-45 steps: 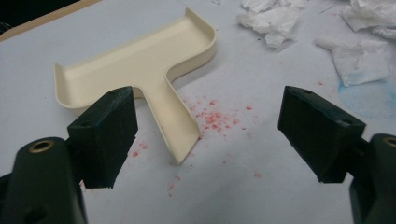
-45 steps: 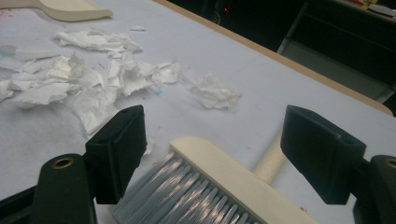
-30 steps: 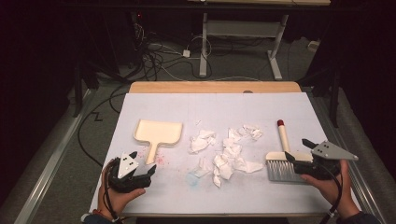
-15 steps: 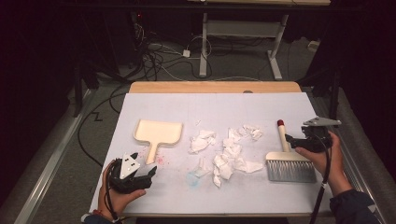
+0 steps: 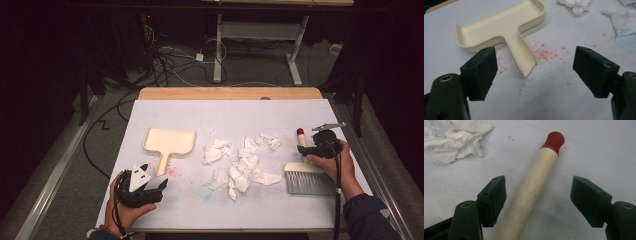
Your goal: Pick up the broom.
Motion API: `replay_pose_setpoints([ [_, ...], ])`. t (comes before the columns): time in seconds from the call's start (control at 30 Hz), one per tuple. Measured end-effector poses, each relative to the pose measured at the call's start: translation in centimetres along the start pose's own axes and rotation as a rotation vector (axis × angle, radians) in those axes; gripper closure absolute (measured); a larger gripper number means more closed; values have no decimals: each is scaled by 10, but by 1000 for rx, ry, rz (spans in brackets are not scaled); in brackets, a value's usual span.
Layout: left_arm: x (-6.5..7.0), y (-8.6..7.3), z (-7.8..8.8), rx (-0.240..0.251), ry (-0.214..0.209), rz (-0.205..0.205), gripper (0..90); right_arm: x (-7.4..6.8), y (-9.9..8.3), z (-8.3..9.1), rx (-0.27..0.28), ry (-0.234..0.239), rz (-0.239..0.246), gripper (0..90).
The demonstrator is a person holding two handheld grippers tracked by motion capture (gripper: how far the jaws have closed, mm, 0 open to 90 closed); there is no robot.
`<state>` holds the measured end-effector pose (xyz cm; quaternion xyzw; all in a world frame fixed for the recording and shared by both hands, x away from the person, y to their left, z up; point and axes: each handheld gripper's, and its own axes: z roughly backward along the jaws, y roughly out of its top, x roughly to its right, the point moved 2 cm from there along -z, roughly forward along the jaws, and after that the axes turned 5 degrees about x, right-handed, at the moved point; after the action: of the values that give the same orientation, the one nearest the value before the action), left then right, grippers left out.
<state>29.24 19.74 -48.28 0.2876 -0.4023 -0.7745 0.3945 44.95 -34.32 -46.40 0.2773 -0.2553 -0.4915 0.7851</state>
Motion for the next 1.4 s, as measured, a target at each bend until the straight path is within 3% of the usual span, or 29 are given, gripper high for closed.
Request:
replay_pose_setpoints([
  [0.33, 0, 0, -2, -9, 2, 3, 190, 1, -4, -7, -51, 26, -19, 329],
  [0.47, 0, 0, -2, -11, -3, 5, 190, 0, -5, -7, -64, 47, -45, 423],
  [0.57, 1, 1, -2, -13, -3, 4, 190, -3, -2, -5, -87, 54, -57, 546],
  [0.73, 3, 1, -2, -16, -6, -2, 190, -6, 0, -5, -104, 34, -85, 591],
  [0.9, 4, 1, -2, -21, -11, -10, 190, -4, -1, -4, -94, 29, -94, 713],
  [1.1, 5, 1, -4, -28, -19, -9, 190, -2, -2, -3, -83, 39, -86, 714],
  [1.23, 7, 2, -4, -18, -29, -4, 190, 1, 1, 6, -20, 30, -90, 717],
  [1.4, 9, 4, -4, -12, -38, -2, 191, 1, 10, 34, 121, 34, -91, 718],
])
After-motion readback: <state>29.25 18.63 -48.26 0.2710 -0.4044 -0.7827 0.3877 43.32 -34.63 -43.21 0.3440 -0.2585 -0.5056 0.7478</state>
